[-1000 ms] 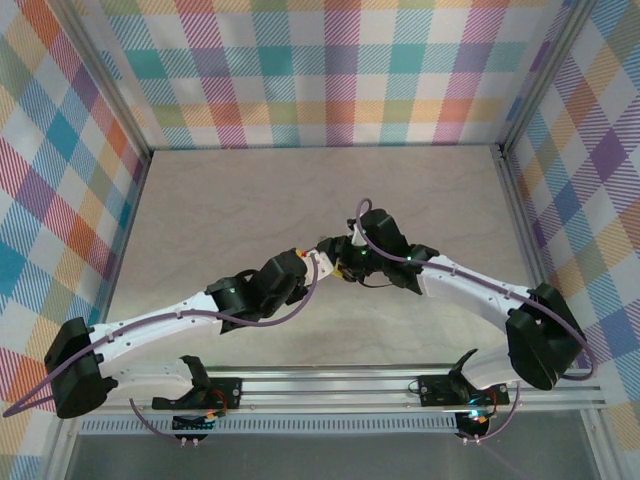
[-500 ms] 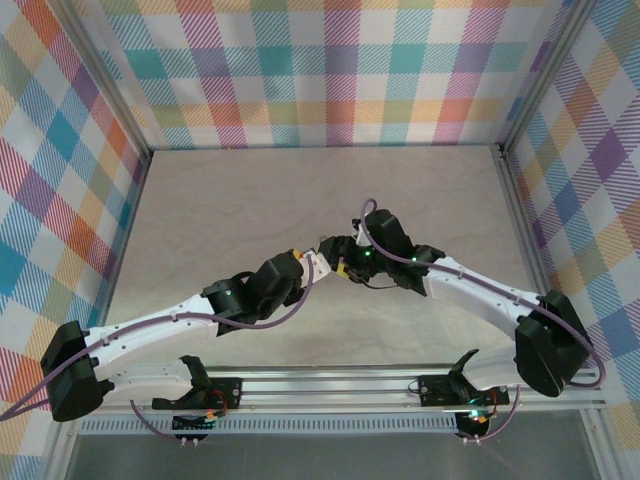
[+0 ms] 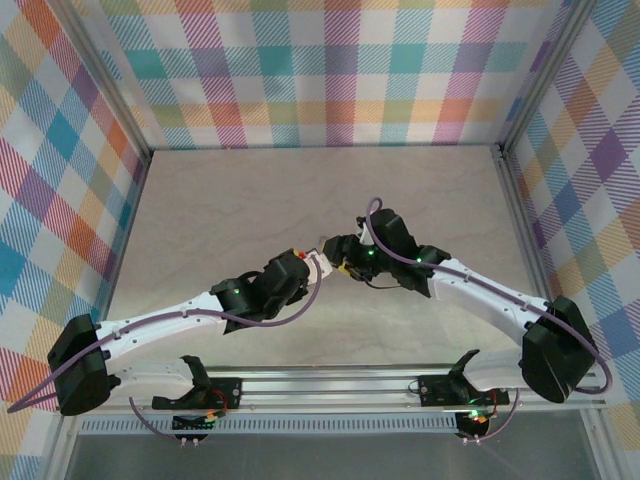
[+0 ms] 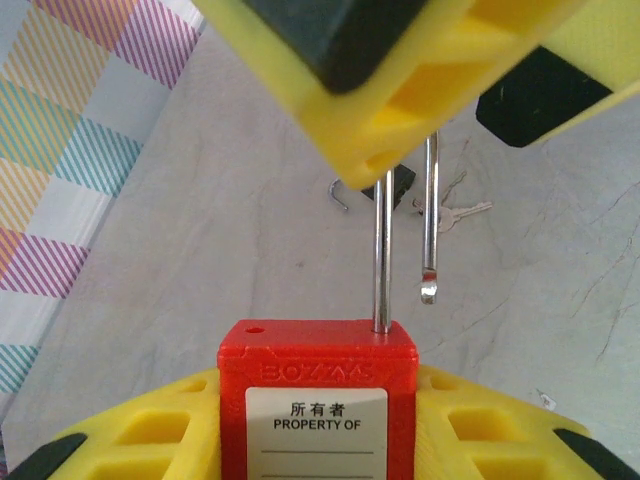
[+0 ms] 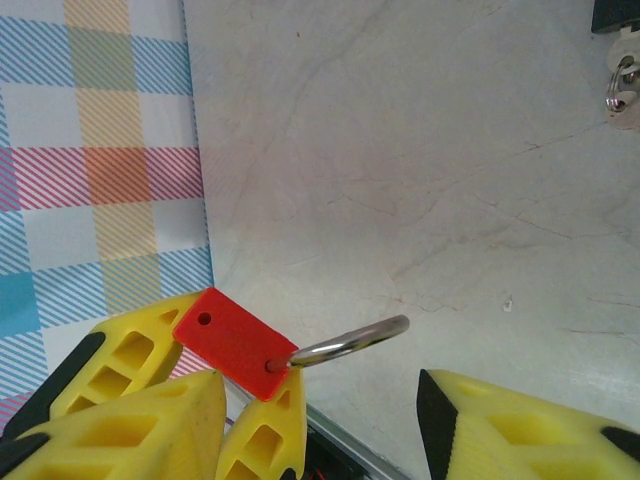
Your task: Lock with the key
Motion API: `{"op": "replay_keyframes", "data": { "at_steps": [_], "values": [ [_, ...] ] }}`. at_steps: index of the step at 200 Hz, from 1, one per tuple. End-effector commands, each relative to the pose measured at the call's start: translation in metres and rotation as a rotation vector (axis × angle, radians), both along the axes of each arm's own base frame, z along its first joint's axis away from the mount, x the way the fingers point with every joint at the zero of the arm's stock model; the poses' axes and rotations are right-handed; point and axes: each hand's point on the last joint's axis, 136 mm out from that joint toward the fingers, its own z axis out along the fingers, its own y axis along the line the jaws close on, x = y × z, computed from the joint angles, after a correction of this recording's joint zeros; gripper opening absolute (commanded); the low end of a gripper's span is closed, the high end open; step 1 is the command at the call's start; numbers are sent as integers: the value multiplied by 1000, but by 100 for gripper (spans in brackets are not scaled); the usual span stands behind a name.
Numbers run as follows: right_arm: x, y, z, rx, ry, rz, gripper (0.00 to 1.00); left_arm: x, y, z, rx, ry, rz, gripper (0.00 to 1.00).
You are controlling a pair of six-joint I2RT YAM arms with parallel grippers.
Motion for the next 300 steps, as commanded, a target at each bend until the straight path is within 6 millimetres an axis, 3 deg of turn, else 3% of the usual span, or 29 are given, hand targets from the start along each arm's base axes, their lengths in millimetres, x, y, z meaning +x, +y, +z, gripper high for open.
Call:
{"op": "replay_keyframes", "data": {
  "at_steps": [1,100,198,232,300],
  "values": [
    [-1,11,6,29,4,38,52,2,-4,10,-22,-30,3,0],
    [4,15,6,6,-8,45,36,-5,-10,2,-30,21,-40,0],
    [9,17,4,-6,-33,51,22,-26,-17,2,-100,76,-131,0],
    [9,16,20,44,-119,61,19,-35,-17,4,-135,89,-165,0],
    [-5,12,57,111,-331,151,18,-32,-16,6,-160,58,-150,0]
  ]
}}
